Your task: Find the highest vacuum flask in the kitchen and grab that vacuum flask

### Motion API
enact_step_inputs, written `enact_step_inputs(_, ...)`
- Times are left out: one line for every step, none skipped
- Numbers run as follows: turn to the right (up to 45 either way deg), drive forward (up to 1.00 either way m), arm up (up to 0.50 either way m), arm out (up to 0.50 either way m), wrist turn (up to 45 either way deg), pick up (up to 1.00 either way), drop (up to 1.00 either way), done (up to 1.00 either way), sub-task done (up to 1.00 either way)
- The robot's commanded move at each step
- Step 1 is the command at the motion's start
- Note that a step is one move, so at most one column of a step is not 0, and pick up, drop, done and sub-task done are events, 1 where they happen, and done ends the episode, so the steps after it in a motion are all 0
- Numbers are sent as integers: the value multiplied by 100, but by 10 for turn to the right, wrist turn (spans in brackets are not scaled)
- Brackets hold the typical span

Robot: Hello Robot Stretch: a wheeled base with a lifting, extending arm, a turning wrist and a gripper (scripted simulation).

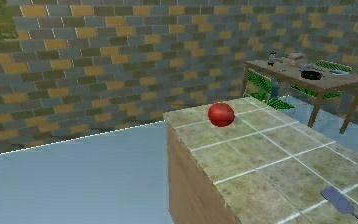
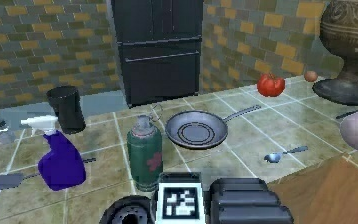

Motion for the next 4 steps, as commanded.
enact_step_inputs(0, 0, 0, 10, 0, 0, 0, 0, 0)
enact_step_inputs(0, 0, 0, 0, 450, 0, 0, 0, 0)
enact_step_inputs(0, 0, 0, 0, 450, 0, 0, 0, 0)
enact_step_inputs(0, 0, 0, 0, 450, 0, 0, 0, 0)
